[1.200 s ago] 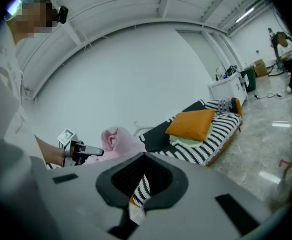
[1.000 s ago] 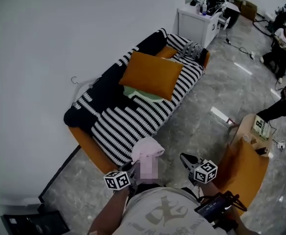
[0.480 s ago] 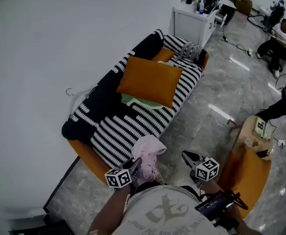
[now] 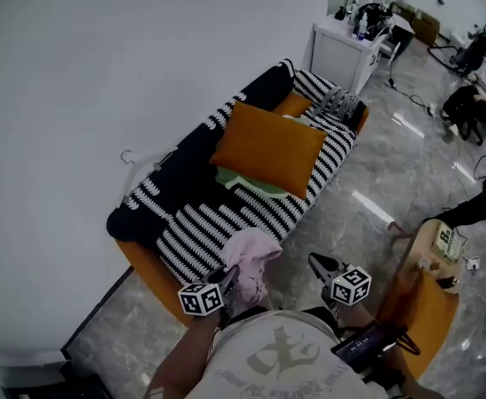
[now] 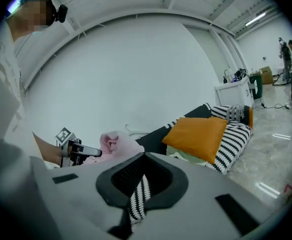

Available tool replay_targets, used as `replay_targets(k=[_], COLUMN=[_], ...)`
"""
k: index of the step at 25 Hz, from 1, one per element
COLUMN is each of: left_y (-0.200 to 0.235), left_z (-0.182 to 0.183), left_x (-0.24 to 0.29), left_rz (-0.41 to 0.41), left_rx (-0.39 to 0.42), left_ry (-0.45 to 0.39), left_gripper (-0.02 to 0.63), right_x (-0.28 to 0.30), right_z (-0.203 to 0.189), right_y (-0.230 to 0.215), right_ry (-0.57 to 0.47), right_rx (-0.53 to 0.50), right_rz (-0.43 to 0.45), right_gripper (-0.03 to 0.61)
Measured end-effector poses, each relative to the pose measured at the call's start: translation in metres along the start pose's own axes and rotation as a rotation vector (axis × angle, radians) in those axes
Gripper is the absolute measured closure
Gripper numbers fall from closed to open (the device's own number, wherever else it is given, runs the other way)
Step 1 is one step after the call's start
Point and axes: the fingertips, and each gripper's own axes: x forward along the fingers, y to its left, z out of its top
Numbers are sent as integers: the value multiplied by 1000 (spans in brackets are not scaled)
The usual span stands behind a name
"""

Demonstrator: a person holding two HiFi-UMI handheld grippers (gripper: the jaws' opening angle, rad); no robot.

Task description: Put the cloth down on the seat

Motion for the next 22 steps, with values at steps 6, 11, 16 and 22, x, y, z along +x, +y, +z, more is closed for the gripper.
replay_targets(k=[6, 11, 16, 22], left_y=[39, 61, 86, 110], left_z=[19, 26, 27, 33], left_x=[-16, -38, -53, -61], left_rz=[55, 92, 152, 215], left_rx=[-25, -63, -108, -161], left_ry=[-63, -116, -159, -188], left_gripper=[493, 492, 493, 494], right_x=[42, 68, 103, 153], right_z=[15, 22, 23, 31], right_y=[11, 22, 32, 38], right_ry=[17, 54, 115, 173], right_rx=[-42, -70, -96, -127], right_rz=[37, 75, 133, 218], right_gripper=[563, 563, 563, 563])
